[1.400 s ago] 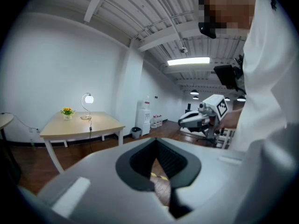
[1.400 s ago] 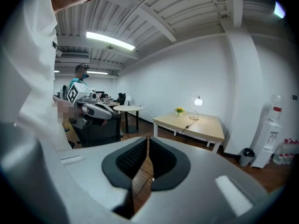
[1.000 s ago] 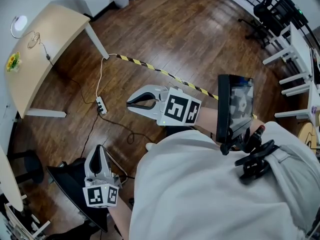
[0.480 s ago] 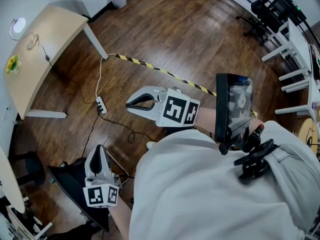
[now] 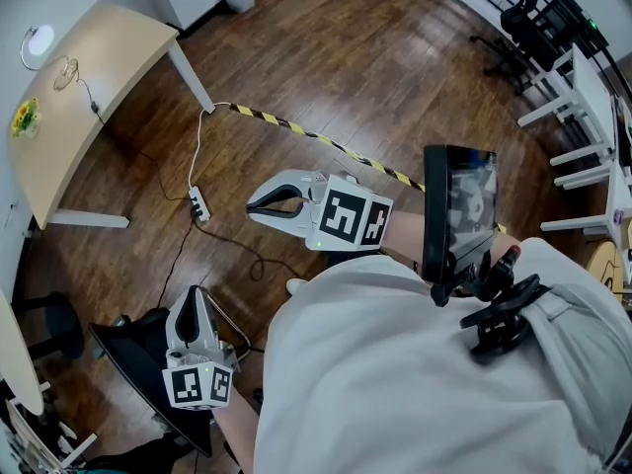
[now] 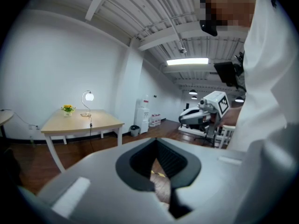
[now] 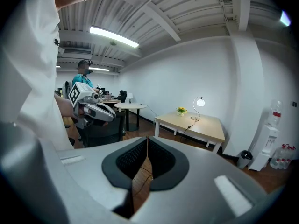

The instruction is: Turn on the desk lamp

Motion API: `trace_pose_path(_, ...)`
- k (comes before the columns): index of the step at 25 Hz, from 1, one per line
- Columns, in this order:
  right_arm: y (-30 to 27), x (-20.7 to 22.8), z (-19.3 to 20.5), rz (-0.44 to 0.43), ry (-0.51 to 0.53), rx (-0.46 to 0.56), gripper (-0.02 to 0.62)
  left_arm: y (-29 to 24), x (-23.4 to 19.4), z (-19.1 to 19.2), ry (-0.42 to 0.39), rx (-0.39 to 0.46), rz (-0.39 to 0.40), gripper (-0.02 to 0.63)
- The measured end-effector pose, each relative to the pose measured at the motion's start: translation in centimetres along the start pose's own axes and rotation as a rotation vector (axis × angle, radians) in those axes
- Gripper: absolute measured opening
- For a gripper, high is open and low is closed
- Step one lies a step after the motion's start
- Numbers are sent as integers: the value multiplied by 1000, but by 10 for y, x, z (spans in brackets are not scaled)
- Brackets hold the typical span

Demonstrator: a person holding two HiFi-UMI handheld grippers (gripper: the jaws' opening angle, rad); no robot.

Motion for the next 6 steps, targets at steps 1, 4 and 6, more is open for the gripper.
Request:
trace_pose_path(1,-1,1,0,-2,0,-1,6,-1,-1,-1,1,0,-1,20)
trace_pose_path(4,-4,4,0,-7,0,-4,6,-4,-3,-1,5,-5,-3,20)
trace_pose_path(6,-6,5,0,-9,0,-6,6,-5,-5,0,7,-7,-3,20)
Point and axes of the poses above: the fingertips, and each gripper's own axes: y backward along the fingers, x to its right, z out of its underside, the point moved 1 cm from there along y, backward along the fingers, and after that the axes turned 10 degrees about z, right-handed, at the moved point
